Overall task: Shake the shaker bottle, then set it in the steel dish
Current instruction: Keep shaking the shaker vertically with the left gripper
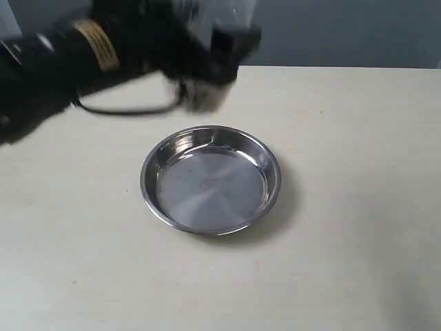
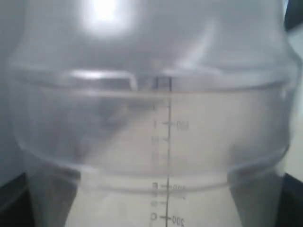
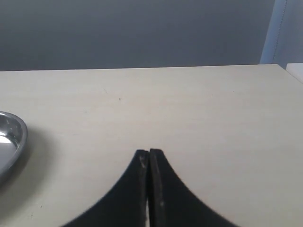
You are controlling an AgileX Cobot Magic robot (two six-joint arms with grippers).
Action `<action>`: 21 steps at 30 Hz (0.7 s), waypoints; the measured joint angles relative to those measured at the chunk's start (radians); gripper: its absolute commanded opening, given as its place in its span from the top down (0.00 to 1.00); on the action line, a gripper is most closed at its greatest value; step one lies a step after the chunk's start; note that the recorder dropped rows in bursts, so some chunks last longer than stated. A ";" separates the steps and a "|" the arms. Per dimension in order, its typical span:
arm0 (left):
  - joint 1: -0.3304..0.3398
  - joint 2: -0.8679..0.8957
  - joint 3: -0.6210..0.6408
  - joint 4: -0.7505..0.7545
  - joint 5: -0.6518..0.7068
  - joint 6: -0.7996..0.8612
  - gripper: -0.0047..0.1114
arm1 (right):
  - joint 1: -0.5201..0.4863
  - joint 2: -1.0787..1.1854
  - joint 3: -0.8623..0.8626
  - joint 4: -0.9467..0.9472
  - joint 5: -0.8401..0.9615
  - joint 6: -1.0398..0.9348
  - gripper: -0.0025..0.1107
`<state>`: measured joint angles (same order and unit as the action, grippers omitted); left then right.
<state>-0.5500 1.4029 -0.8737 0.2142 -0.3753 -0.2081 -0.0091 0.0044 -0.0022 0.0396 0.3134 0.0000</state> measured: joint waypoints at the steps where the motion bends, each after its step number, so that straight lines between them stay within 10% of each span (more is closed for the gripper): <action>1: 0.004 -0.009 -0.005 -0.023 -0.042 0.002 0.96 | 0.000 0.000 0.000 0.000 0.000 0.000 0.98; 21: 0.002 0.160 0.185 0.114 -0.126 -0.200 0.96 | 0.000 0.000 0.000 0.000 0.000 0.000 0.98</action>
<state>-0.5482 1.5634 -0.6890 0.3278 -0.5009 -0.4085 -0.0091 0.0044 -0.0022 0.0396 0.3135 0.0000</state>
